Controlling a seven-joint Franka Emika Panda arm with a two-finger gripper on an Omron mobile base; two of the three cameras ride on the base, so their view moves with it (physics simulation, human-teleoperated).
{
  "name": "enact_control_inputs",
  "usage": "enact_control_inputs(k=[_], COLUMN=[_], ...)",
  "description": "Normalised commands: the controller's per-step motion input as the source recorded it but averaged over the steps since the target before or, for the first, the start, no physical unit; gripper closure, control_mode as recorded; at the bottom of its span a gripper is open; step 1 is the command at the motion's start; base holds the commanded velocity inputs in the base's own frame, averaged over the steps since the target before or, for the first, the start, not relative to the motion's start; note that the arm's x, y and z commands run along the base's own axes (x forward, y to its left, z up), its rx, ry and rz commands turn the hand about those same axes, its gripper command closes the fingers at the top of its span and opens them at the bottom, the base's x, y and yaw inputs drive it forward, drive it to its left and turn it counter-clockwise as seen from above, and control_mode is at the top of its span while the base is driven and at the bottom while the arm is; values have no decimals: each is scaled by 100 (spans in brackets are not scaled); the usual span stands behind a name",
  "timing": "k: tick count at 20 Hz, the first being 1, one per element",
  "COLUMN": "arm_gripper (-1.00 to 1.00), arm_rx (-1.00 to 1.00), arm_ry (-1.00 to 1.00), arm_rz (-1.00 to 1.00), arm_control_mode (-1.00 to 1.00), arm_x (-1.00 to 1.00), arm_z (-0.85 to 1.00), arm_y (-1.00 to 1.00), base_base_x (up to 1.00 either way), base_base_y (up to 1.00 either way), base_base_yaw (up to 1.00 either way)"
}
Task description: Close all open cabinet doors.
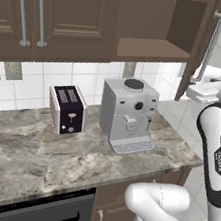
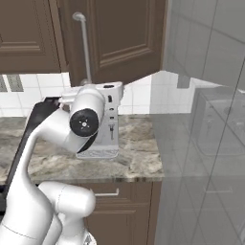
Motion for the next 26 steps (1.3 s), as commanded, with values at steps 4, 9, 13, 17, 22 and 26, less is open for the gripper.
enact_control_inputs(k=[4,9,13,17,22,26], arm_gripper=[-100,-100,-100,-100,-100,-100], arm_rx=[0,0,0,0,0,0], arm_ry=[0,0,0,0,0,0], arm_rz=[-4,-4,-4,-4,-3,-4], arm_control_mode=[-100,-100,-100,-100,-100,-100], arm_x=[64,63,61,60,61,66], arm_z=[-1,0,0,-1,-2,-1], arm_y=[29,30,28,27,25,24], base_base_x=[0,0,0,0,0,0], base_base_y=[0,0,0,0,0,0], base_base_yaw=[0,0,0,0,0,0])
